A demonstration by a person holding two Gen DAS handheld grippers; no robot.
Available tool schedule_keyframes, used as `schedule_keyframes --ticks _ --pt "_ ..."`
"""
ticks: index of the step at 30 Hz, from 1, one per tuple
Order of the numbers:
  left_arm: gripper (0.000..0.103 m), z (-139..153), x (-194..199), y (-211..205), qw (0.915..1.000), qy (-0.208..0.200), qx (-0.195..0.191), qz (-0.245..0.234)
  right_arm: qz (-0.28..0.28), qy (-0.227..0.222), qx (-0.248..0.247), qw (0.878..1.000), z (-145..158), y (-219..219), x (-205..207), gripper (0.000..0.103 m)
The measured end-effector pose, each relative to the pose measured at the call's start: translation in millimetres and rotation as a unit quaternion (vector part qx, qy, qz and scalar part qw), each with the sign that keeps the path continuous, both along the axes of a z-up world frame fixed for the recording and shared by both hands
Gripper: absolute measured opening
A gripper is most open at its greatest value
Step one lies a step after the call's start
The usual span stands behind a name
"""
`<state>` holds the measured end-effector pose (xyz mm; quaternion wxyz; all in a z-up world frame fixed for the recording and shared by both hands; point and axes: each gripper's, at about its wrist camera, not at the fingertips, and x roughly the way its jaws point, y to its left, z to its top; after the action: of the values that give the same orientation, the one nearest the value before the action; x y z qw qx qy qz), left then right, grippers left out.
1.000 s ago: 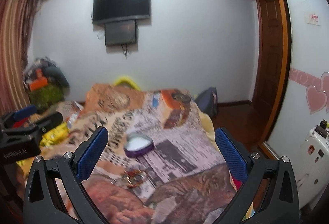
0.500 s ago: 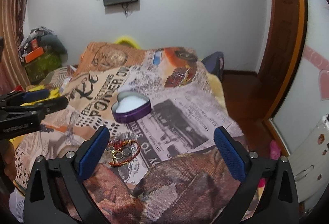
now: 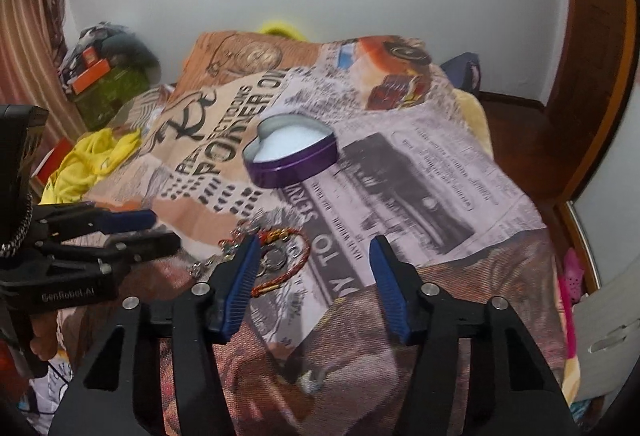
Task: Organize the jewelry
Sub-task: 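Move both tools down toward the tangled jewelry pile, then grasp a small silver ring with the left tool while the right tool grasps another ring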
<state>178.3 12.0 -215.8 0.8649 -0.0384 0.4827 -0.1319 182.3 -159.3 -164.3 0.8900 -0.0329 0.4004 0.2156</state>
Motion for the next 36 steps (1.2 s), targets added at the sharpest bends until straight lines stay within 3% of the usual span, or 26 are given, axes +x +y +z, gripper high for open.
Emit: schedule_keyframes --ticks 10,19,36 --pt "0.012 -18.8 0.9 -6.4 0.9995 0.021 -0.022 -0.01 0.029 0.021 0.002 0.999 -10.8 8.4 4.7 0.039" --pt "0.012 -11.7 -5.3 -2.3 0.9999 0.0 -0.015 0.001 0.058 0.045 0.008 0.997 -22.2 24.8 8.5 0.026" --pt "0.012 1.2 -8.9 10.0 0.9989 -0.035 -0.022 0.024 0.061 0.083 -0.006 0.995 -44.3 36.0 26.3 0.023"
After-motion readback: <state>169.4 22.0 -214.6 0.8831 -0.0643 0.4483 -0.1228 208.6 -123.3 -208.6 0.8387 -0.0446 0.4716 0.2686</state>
